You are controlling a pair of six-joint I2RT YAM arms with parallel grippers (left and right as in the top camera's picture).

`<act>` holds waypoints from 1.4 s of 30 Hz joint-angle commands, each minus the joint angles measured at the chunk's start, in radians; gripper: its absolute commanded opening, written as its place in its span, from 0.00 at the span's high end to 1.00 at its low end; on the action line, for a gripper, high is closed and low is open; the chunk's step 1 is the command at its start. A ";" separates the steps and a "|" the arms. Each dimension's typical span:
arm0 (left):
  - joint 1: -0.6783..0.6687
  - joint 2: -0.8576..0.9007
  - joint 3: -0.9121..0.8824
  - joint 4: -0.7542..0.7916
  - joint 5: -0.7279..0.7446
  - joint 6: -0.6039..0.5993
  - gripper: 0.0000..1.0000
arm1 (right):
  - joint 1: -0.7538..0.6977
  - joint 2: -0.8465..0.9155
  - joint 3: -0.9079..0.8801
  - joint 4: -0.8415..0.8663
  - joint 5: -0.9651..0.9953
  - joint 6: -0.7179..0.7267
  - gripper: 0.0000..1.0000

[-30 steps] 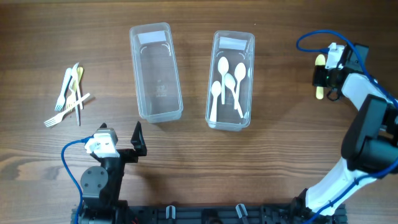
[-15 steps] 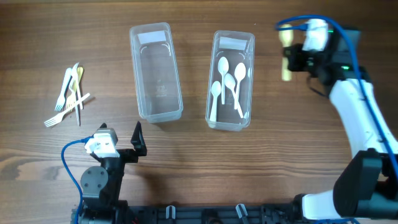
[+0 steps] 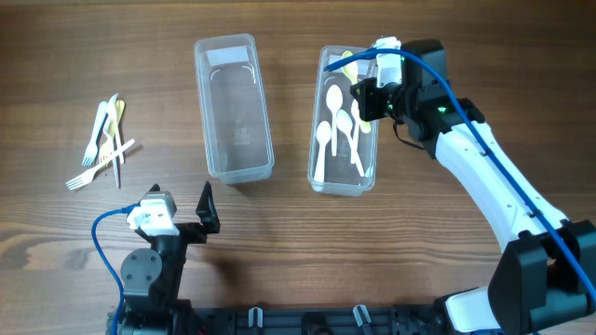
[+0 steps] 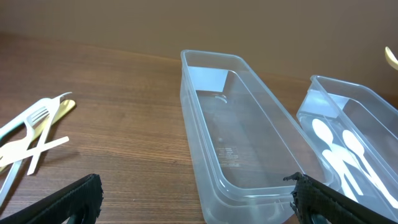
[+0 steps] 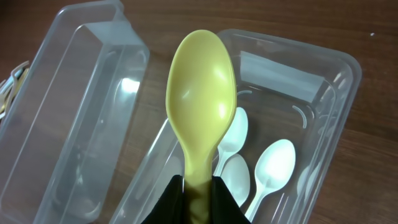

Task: Pack container
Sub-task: 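Carry the yellow spoon into the right container and release it, then move the left gripper over the forks on the left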

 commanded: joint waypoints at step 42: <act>0.006 -0.008 -0.002 0.073 0.154 0.016 0.00 | -0.455 -0.339 0.001 -0.218 0.417 -0.138 0.00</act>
